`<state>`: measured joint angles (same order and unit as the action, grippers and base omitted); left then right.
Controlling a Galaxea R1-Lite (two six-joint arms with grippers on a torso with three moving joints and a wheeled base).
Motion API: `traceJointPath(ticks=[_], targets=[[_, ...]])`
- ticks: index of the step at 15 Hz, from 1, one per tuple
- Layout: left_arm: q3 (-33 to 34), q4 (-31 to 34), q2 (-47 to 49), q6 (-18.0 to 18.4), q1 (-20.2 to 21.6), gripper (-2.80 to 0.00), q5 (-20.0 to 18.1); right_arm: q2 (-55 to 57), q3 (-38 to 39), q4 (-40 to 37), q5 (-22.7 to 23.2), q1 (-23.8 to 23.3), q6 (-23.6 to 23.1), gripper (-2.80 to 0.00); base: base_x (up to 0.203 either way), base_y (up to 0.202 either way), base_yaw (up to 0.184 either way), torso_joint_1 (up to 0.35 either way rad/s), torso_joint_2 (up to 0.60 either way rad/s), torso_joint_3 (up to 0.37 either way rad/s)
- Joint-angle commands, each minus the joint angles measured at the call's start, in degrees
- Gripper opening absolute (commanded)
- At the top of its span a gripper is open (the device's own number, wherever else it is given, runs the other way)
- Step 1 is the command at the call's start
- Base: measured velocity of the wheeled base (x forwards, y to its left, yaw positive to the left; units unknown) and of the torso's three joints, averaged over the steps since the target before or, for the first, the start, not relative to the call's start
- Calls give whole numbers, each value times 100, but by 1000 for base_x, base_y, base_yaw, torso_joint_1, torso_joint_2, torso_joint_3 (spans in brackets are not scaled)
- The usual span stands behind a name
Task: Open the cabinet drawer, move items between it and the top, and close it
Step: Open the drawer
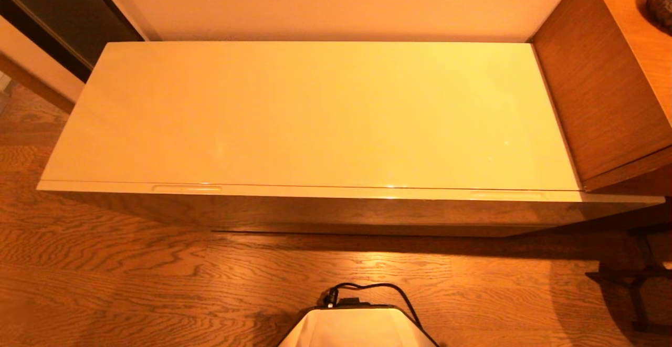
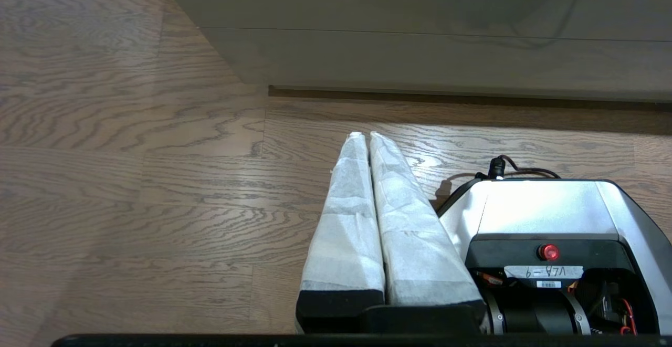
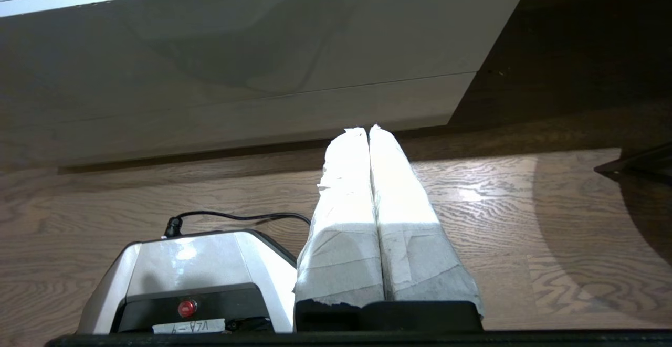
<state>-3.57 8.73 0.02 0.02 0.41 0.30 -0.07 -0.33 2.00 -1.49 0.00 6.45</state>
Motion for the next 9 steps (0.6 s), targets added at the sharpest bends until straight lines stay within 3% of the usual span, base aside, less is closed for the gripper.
traceJointPath(ticks=[1, 8, 9], targets=[[6, 6, -11, -2, 2, -280, 5, -133, -2, 2, -1, 0, 6, -280, 0, 0, 0, 0, 0, 0], [6, 6, -2, 6, 2, -280, 5, -133, -2, 37, 26, 0, -82, -280, 0, 0, 0, 0, 0, 0], [6, 2, -7, -2, 2, -280, 5, -133, 18, -57, 35, 0, -279, -280, 0, 0, 0, 0, 0, 0]])
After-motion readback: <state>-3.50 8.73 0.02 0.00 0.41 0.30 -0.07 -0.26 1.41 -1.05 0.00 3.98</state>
